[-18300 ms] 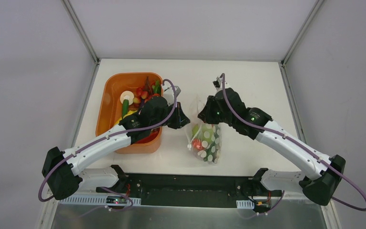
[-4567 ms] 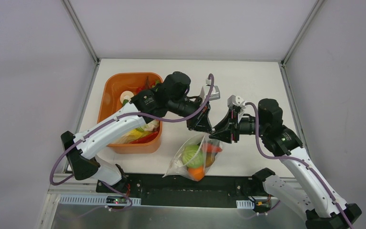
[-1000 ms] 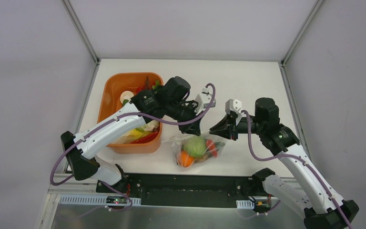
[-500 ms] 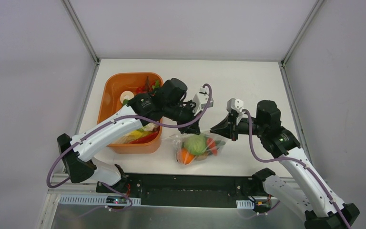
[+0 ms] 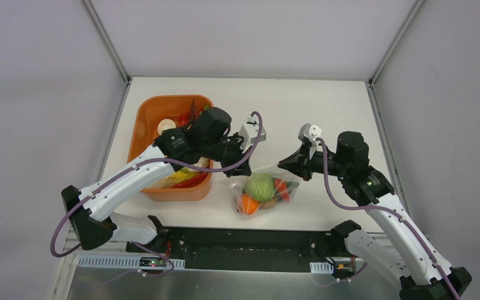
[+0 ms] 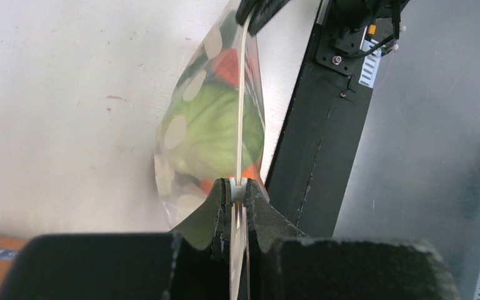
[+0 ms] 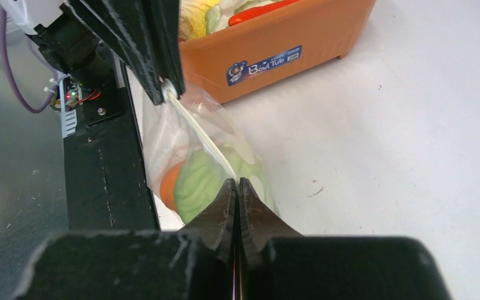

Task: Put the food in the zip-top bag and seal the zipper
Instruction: Zip the zipper food storage bag at the center of the board.

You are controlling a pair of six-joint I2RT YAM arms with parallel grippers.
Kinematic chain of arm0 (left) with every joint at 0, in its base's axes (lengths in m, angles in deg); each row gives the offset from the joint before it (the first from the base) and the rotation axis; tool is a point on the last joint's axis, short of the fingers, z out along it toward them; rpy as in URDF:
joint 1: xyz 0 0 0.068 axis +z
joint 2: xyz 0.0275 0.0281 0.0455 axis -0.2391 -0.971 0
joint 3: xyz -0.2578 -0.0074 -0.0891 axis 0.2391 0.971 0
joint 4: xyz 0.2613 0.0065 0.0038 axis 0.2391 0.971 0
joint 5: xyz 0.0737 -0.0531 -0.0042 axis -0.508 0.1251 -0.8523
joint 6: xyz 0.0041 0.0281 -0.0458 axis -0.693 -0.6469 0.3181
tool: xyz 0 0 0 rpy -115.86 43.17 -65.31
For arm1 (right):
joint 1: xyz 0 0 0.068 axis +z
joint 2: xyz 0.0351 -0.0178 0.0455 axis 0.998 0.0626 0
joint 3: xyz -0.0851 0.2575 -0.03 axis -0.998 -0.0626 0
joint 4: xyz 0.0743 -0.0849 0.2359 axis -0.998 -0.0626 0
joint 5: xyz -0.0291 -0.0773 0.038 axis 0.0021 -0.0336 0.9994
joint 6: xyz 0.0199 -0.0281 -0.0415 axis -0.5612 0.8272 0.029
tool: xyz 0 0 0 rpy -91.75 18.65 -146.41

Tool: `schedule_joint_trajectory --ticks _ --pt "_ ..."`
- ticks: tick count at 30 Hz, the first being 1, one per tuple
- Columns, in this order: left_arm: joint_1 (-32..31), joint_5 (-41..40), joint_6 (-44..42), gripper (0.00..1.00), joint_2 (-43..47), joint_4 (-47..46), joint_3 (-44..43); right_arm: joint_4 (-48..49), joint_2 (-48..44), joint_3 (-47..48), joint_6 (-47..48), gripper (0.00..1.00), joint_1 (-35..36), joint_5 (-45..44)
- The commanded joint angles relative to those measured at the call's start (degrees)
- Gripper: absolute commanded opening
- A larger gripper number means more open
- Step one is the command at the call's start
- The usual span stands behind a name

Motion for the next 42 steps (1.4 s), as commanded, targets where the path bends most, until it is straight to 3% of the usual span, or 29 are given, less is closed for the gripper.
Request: schedule_joint_trajectory --ticks 1,13,14,15,16,17,35,38,42 --pt "1.32 -2.44 0.82 0.00 5.92 2.14 2.71 2.56 -1.19 0.59 -0.66 0.00 -0.36 -5.29" --pt "4.06 -5.89 0.35 0.00 13.14 5.28 8.52 3.28 -2.10 0.07 -1.28 0.00 -0.31 -8.23" --pt "4.32 -6.11 0.32 0.00 13.66 5.43 8.84 3.36 -7.37 0.07 -1.37 0.00 -0.36 -8.41" --pt "4.59 -6.55 0.30 0.00 21.77 5.63 9.03 3.48 -2.63 -0.02 -1.48 0.00 -0.37 -8.61" --pt "4.83 -6.90 0.31 0.00 15.49 5.98 9.29 3.52 -2.09 -0.03 -1.50 0.00 -0.32 -8.85" --pt "5.09 -7.26 0.22 0.00 14.97 6.39 9.43 3.59 -2.02 0.05 -1.65 0.00 -0.37 -9.20" --pt "8.12 -10.21 2.68 0.00 18.32 3.71 12.62 5.68 -1.79 0.08 -4.15 0.00 -0.36 -11.16" --pt "8.51 -11.13 5.51 0.11 19.49 -0.17 13.82 6.41 -1.13 0.22 -5.18 0.00 -0.38 -11.47" --pt "8.53 -14.24 11.28 0.54 21.06 -7.78 16.49 8.71 0.06 0.91 -7.27 0.00 -0.33 -13.17"
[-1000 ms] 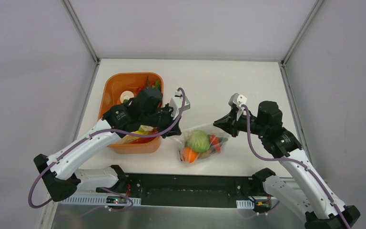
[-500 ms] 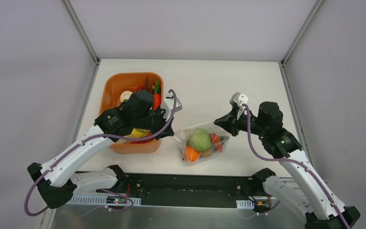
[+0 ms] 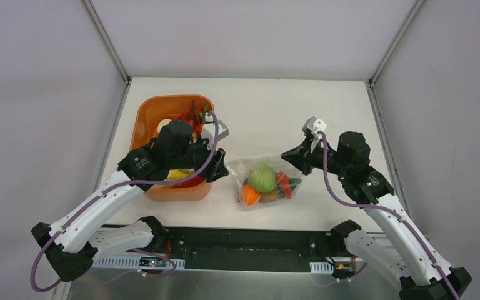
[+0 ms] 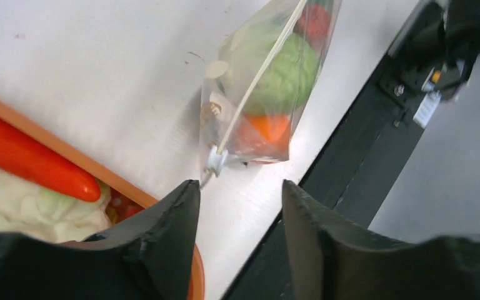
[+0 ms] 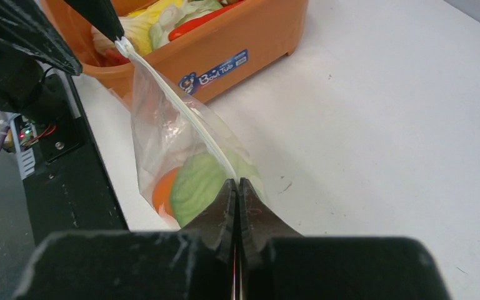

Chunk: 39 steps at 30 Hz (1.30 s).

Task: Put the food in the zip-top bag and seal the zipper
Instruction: Zip the zipper food storage bag at the center of the board, then place the zipper food storage bag at the center of the board.

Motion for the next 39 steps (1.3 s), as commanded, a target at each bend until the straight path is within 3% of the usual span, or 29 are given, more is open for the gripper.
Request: schedule_joint_trajectory --ticks 1,2,6,12,14,20,21,23,25,27,30,34,36,39 --pt "0.87 -5.82 7.67 0.63 3.28 -8.55 2.91 6.39 1.22 1.98 -2.86 0.00 -0.42 -5.01" --pt "0.94 -6.31 8.48 0.73 3.84 -10.30 3.59 6.83 1.80 2.69 -3.21 0.00 -0.38 -6.37" --pt "1.16 -7.19 10.41 0.89 5.34 -13.03 3.20 7.61 6.54 7.62 -3.65 0.00 -0.53 -13.40" --pt "1.20 -7.80 11.63 0.96 7.14 -14.82 2.52 7.41 17.72 19.12 -0.90 0.00 -2.87 -20.92" --pt "1.14 -8.47 11.86 0.96 7.84 -15.22 3.07 7.29 19.85 22.31 0.40 0.00 -3.73 -18.90" --pt "1.19 -11.23 12.59 0.97 11.31 -15.59 5.98 -5.41 17.61 20.35 2.43 0.03 -3.57 4.58" --pt "1.15 -11.48 12.61 0.97 11.92 -15.42 6.24 -7.55 15.72 17.00 2.15 0.09 -3.32 10.33" --pt "1.15 -11.88 12.61 0.97 12.63 -14.89 6.62 -11.36 12.21 10.41 0.62 0.51 -1.81 19.87" --pt "1.14 -11.99 12.70 0.97 12.83 -15.07 6.80 -18.17 10.11 8.93 5.12 0.65 1.36 23.37" --pt "1.18 -11.70 12.49 0.98 12.24 -15.07 6.51 -18.25 8.10 8.79 4.20 0.70 2.45 20.96" --pt "1.15 -11.23 12.62 0.97 11.02 -15.15 5.41 -9.83 4.52 6.07 -0.17 0.72 2.53 12.49" --pt "1.14 -10.35 12.96 0.97 11.07 -15.35 5.13 2.88 4.36 3.68 -15.00 0.70 2.03 -15.68" --pt "1.14 -10.89 12.96 0.97 11.73 -15.13 5.50 2.80 7.36 4.71 -18.91 0.70 0.94 -19.76" --pt "1.14 -11.28 13.32 0.97 12.63 -15.35 6.45 -0.16 16.60 7.48 -23.22 0.70 0.07 -18.45"
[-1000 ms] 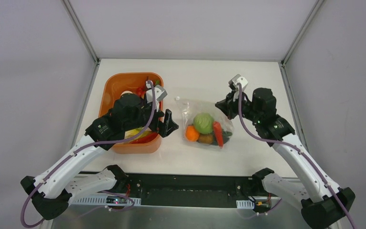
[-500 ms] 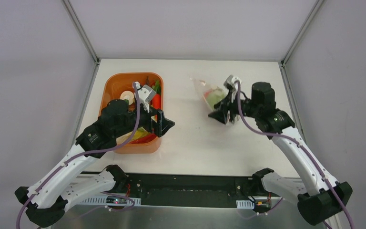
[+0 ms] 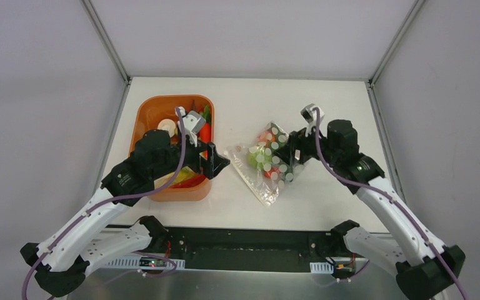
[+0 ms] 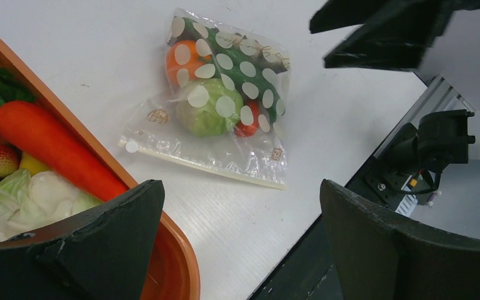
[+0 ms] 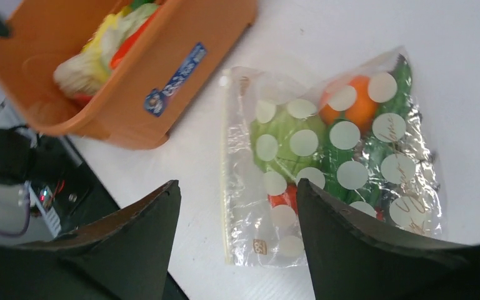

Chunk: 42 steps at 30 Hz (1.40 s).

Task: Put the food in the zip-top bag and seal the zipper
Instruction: Place the zipper food storage bag at the center of the board, then reset both arms

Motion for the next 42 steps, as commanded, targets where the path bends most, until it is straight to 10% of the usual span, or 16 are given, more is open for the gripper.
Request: schedule_joint_trajectory --ticks 1,10,23,30,42 --pt "0.56 -1.19 1.18 0.98 1.81 -2.19 0.13 1.87 12.51 4.14 -12.12 0.70 -1.13 -8.73" --pt "0.55 -8.02 2.30 0.99 3.67 -0.75 1.47 1.36 31.85 6.94 -18.31 0.69 -0.80 -2.20" --pt "4.90 -34.57 7.07 0.99 5.06 10.61 -0.73 9.19 3.75 -3.10 -18.47 0.97 -5.14 -36.72" --pt "20.55 -32.52 11.56 0.99 5.64 16.92 -2.70 1.73 1.38 -2.16 -25.83 1.00 -17.06 -32.40" --pt "20.77 -38.39 17.64 0.99 10.94 18.87 0.59 2.25 -4.23 -3.09 -29.86 1.00 -17.56 -27.92"
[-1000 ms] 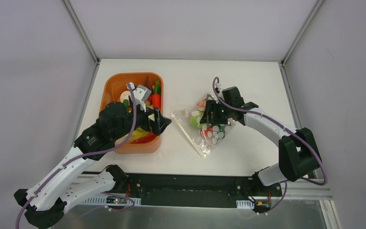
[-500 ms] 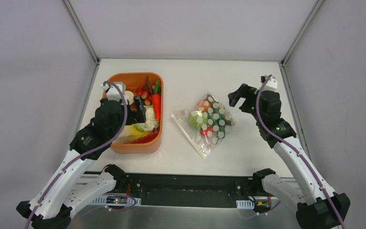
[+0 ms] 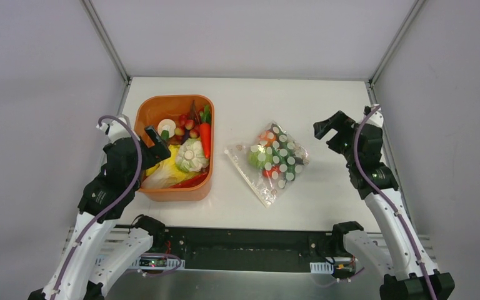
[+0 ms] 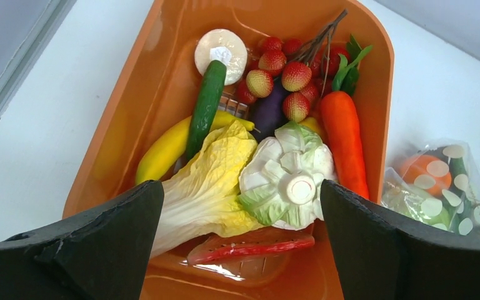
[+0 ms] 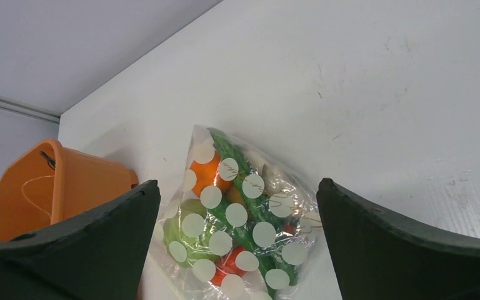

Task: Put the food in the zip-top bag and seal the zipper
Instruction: Reset both arms

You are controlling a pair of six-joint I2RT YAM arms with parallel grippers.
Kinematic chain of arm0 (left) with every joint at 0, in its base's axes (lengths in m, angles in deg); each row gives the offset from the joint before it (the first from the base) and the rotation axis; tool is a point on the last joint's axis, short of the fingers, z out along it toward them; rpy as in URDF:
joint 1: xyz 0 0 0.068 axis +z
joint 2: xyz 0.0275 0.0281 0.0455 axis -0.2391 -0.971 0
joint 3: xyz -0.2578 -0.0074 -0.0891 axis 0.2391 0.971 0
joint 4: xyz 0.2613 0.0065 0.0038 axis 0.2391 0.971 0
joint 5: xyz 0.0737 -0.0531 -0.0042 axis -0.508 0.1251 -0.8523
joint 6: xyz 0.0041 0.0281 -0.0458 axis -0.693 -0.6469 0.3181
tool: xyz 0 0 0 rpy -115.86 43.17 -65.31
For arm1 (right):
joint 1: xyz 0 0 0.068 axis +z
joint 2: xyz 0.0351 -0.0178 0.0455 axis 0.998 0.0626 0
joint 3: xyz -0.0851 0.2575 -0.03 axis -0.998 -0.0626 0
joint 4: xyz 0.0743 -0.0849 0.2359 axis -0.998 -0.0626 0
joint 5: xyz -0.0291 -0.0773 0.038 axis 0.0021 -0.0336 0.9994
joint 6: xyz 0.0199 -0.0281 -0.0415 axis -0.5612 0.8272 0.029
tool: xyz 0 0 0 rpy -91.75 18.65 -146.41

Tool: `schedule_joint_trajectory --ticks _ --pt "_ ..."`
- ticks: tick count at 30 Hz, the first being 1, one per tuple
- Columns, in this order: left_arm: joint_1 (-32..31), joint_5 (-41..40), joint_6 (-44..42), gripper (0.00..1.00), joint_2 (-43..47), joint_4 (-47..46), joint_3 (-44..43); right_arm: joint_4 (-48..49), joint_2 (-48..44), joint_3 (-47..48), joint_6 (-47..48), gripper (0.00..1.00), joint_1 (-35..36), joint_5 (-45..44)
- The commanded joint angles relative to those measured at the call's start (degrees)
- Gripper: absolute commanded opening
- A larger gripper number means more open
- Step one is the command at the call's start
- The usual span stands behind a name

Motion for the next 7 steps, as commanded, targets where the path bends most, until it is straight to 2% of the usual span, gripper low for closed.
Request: schedule_joint_trajectory --ticks 1,7 --pt "0.22 -3.28 2.15 0.99 2.26 0.10 0.66 -0.36 -0.35 0.72 -2.10 1.00 -0.12 1.05" --pt "0.22 -4.65 2.34 0.99 1.95 0.95 0.10 -1.11 -0.36 0.91 -2.06 1.00 -0.08 1.07"
